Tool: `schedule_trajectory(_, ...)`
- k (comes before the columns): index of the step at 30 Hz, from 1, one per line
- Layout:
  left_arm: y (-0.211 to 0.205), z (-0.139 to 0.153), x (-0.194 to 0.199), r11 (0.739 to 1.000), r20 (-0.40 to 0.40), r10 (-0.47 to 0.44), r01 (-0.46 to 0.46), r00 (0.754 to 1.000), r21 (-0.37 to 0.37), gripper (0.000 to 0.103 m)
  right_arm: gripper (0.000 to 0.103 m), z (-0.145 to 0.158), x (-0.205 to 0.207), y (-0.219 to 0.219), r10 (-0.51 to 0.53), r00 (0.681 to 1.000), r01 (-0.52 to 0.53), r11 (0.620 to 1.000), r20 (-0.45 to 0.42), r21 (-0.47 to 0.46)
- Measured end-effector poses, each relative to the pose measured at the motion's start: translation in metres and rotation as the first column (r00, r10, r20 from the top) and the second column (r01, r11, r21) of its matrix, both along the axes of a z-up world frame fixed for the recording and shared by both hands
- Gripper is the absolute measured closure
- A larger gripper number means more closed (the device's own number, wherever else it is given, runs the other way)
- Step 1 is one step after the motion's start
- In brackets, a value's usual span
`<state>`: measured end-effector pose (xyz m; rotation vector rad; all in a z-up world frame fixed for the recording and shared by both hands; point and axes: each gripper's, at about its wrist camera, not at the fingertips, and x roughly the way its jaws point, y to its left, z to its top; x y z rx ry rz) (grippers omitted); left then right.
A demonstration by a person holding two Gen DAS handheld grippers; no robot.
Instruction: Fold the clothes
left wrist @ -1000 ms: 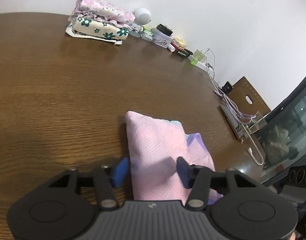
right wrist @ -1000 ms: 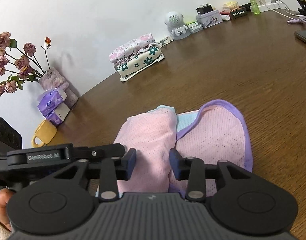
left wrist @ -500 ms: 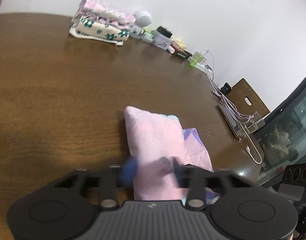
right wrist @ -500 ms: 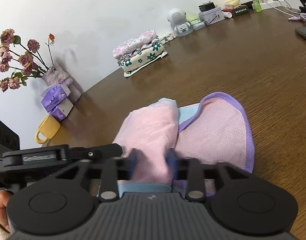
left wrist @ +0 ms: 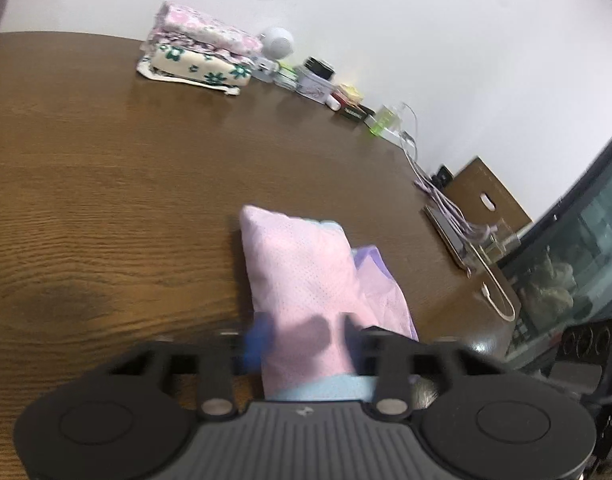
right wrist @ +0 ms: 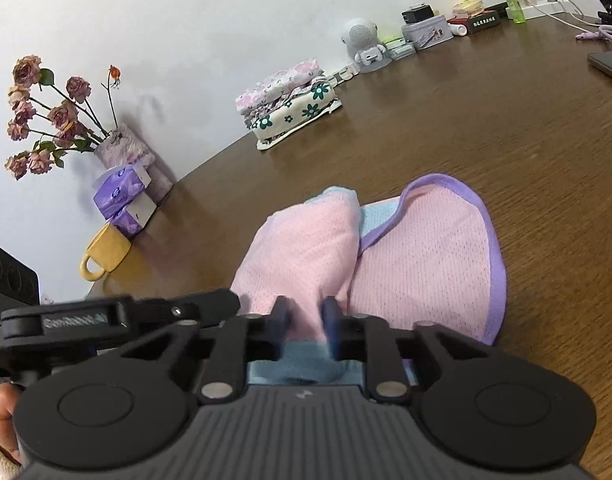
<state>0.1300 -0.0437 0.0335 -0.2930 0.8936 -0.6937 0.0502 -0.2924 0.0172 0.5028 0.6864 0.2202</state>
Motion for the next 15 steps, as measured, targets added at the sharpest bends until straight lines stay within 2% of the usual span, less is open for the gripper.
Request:
schedule_trajectory(2,0.0009,-0.0007,-0.0017,1.0,-0.007,-0.002,0.002,1.0,-0.002,0.08,0.078,-0.0005,-0.0012,-0.0012,0.007,1.0,-0.007,1.0,-0.002,0.013)
schedule_trajectory(3,0.0021,-0.0011,-0.0017,1.0,-0.017,-0.002,0.001,1.0,-0.008,0.064,0.065,-0.0008,-0.0019,-0.0023,0.005,1.0,-0.005,1.0,-0.005,0.023)
schedule_trajectory(4,0.0034,-0.002,-0.0011,1.0,-0.035,0.003,-0.003,0.999,-0.017,0.044,0.063,-0.0007,-0.0026,-0.0021,0.004,1.0,-0.004,1.0,-0.004,0.017)
schedule_trajectory(5,0.0048,-0.0023,-0.0016,1.0,-0.037,0.01,-0.011,0.999,-0.023,0.042,0.063,-0.0004,-0.0033,-0.0018,0.002,1.0,-0.002,1.0,-0.003,0.011)
schedule_trajectory(6,0.0051,-0.0019,-0.0031,1.0,-0.024,0.016,-0.016,1.0,-0.016,0.045,0.065,-0.0006,-0.0046,-0.001,0.002,1.0,-0.002,1.0,-0.002,0.005)
schedule_trajectory(7,0.0047,-0.0013,-0.0048,1.0,-0.012,0.02,-0.02,1.0,-0.005,0.05,0.076,-0.0008,-0.006,0.0,0.007,1.0,-0.007,1.0,0.001,0.001)
schedule_trajectory(8,0.0044,-0.0011,-0.0064,1.0,-0.004,0.016,-0.016,1.0,-0.003,0.059,0.082,-0.0005,-0.007,0.0015,0.015,1.0,-0.015,1.0,0.002,-0.006)
schedule_trajectory(9,0.0036,-0.0011,-0.0075,1.0,-0.003,0.007,-0.007,1.0,0.0,0.076,0.084,0.0001,-0.0083,0.0021,0.015,1.0,-0.015,1.0,0.006,-0.01)
schedule_trajectory(10,0.0027,-0.0011,-0.0084,1.0,-0.005,-0.004,0.004,1.0,0.004,0.079,0.083,0.0006,-0.0096,0.0028,0.015,1.0,-0.015,1.0,0.01,-0.013)
schedule_trajectory(11,0.0028,-0.0013,-0.0096,1.0,-0.003,-0.006,0.006,1.0,0.005,0.078,0.081,0.0009,-0.0105,0.0013,0.011,1.0,-0.011,1.0,0.011,-0.004)
schedule_trajectory(12,0.003,-0.0015,-0.0098,1.0,-0.004,-0.005,0.005,1.0,0.004,0.07,0.069,0.0002,-0.0104,0.0005,0.01,1.0,-0.01,1.0,0.01,-0.005)
schedule_trajectory(13,0.0033,-0.0016,-0.01,1.0,-0.007,-0.004,0.004,1.0,0.002,0.047,0.063,-0.0004,-0.0103,-0.0004,0.009,1.0,-0.009,1.0,0.009,-0.006)
schedule_trajectory(14,0.0036,-0.0018,-0.0101,1.0,-0.009,-0.002,0.002,1.0,0.0,0.039,0.067,-0.0011,-0.0102,-0.0013,0.008,1.0,-0.008,1.0,0.008,-0.007)
schedule_trajectory(15,0.0039,-0.0019,-0.0102,1.0,-0.012,-0.001,0.001,1.0,-0.002,0.043,0.079,-0.0023,-0.0105,-0.0007,0.013,1.0,-0.013,1.0,0.008,-0.01)
